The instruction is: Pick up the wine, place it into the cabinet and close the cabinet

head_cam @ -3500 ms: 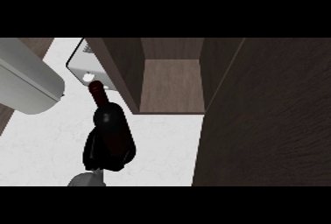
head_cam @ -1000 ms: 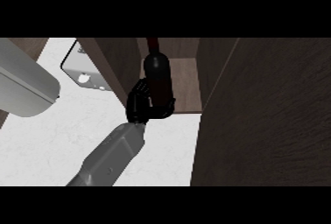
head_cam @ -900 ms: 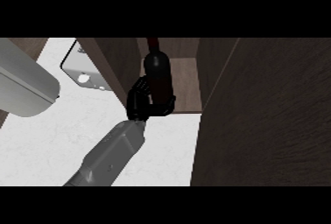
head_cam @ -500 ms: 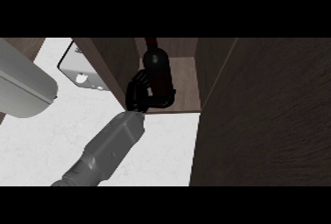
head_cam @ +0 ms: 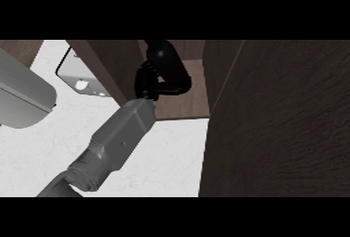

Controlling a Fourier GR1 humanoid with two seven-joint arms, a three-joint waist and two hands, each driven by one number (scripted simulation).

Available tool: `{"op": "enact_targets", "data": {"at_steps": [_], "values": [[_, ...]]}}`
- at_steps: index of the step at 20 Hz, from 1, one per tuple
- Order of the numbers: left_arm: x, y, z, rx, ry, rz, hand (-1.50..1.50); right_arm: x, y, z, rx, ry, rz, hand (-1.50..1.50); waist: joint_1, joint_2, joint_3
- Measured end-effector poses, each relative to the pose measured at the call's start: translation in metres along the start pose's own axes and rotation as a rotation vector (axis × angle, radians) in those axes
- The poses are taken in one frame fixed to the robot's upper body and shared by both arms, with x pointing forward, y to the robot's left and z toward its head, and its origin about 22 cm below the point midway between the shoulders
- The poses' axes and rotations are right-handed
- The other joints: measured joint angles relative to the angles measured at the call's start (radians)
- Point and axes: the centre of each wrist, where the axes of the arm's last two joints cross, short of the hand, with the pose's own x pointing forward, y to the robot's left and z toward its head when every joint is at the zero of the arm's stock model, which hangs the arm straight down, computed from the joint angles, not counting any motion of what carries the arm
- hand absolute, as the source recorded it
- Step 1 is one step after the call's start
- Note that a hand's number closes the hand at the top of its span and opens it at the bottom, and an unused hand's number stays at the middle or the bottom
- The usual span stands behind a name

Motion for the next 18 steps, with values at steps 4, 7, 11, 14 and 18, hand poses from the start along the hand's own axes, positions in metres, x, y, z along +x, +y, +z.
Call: {"op": "enact_targets", "data": {"at_steps": [4, 7, 11, 14, 18], "values": [[0.007, -0.005, -0.005, 0.011, -0.014, 0.018, 1.50, -0.002, -0.004, -0.005, 0.016, -0.007, -0.003, -1.50, -0.016, 0.004, 0.000], [0.003, -0.001, -0.003, 0.017, -0.034, 0.043, 1.50, -0.005, 0.001, -0.007, 0.027, -0.017, -0.007, -1.50, -0.028, 0.005, 0.001], [0.001, -0.002, 0.000, 0.021, -0.033, 0.055, 1.50, -0.008, 0.000, -0.004, 0.037, -0.019, -0.014, -1.50, -0.040, 0.003, 0.001], [-0.001, -0.002, 0.002, 0.025, -0.031, 0.054, 1.50, -0.013, 0.001, -0.007, 0.048, -0.019, -0.016, -1.50, -0.051, 0.005, 0.001], [-0.007, 0.000, 0.008, 0.017, -0.022, 0.041, 1.50, -0.013, 0.004, -0.014, 0.062, -0.021, -0.025, -1.50, -0.063, 0.009, 0.000]]}}
